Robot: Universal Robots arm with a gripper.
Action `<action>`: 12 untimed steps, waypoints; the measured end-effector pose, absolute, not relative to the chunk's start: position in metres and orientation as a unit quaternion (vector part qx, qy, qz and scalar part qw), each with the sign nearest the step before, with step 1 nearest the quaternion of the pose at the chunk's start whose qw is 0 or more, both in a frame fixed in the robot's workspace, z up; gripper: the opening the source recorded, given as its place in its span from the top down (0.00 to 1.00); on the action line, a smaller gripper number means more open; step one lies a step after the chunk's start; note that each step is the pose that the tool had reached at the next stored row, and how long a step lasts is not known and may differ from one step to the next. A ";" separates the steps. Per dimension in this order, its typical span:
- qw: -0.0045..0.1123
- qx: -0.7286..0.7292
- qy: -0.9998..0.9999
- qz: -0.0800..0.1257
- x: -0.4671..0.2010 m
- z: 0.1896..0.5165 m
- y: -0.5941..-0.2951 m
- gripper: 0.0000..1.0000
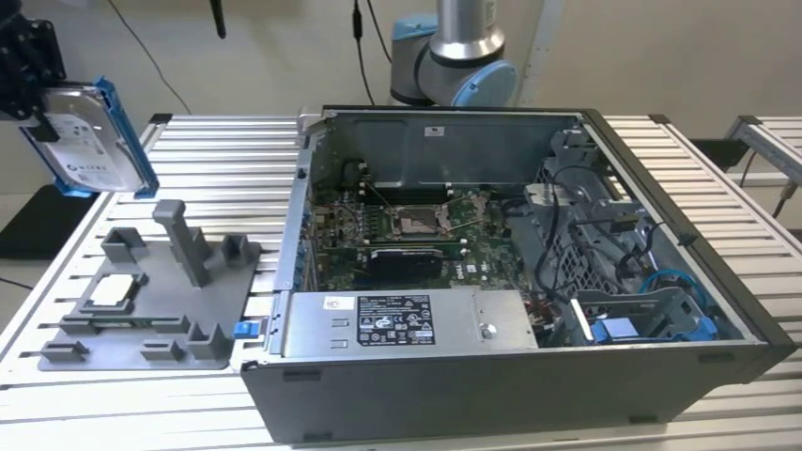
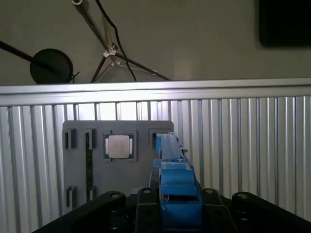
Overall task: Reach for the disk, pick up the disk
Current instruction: 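Pick up the disk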
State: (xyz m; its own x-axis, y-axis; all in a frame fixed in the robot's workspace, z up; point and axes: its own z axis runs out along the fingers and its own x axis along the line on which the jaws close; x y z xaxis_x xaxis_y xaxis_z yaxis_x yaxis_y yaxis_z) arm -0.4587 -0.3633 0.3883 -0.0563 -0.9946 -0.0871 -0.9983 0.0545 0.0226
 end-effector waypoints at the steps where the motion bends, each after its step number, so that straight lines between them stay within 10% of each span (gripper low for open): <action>1: 0.024 -0.686 0.726 0.038 -0.459 0.391 -0.363 1.00; 12: 0.024 -0.687 0.726 0.035 -0.460 0.431 -0.363 1.00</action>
State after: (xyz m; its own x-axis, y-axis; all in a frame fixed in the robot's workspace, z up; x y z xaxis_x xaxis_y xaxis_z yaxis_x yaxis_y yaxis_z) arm -0.4599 -0.3632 0.4313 -0.0561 -0.9949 -0.0837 -0.9983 0.0547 0.0183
